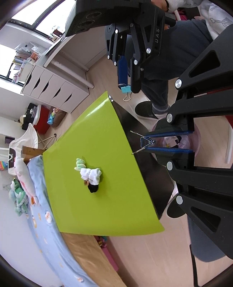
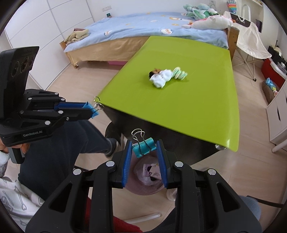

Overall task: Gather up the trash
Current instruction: 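Carry both clips over the pink bin and open the right tool while the left holds its clip, then open the left tool over the pink bin to drop its clip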

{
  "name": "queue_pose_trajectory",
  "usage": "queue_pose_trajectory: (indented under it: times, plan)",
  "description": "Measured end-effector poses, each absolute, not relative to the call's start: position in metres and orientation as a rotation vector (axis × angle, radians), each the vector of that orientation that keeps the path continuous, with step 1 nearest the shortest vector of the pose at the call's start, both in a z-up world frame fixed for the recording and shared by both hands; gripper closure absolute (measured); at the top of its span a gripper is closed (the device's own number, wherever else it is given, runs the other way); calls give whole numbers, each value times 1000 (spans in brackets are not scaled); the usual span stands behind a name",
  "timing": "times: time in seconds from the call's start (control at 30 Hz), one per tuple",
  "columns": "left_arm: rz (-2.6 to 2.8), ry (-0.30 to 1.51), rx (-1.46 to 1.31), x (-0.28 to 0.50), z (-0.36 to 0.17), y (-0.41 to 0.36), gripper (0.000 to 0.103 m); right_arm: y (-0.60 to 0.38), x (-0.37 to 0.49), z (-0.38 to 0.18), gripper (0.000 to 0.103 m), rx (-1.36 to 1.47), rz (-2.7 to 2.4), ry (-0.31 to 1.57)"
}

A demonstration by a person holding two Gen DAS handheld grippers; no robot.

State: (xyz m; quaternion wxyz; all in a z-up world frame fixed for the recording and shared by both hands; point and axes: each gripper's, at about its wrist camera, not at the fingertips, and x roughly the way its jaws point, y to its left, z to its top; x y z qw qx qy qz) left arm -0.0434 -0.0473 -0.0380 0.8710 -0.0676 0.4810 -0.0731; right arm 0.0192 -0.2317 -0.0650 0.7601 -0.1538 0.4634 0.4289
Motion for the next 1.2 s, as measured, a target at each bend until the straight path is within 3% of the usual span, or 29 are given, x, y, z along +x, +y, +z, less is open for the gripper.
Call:
queue_pose_trajectory:
  times: [0.43, 0.47, 0.57, 0.7, 1.2]
  plan:
    - [-162, 1000, -151, -55, -36, -46, 93, -227, 10, -67, 74, -336, 979, 1031]
    - [-164, 999, -152, -55, -36, -46, 93, -227, 12, -68, 72, -333, 978, 1038]
    - [-172, 999, -148, -55, -36, -48, 93, -230, 13, -69, 42, -317, 971, 1036]
    - [-180, 1003, -146, -56, -36, -50, 93, -236, 14, -64, 12, -275, 968, 1026]
    - [-249, 1021, -123, -55, -37, -68, 89, -262, 22, -43, 5, -202, 855, 1038]
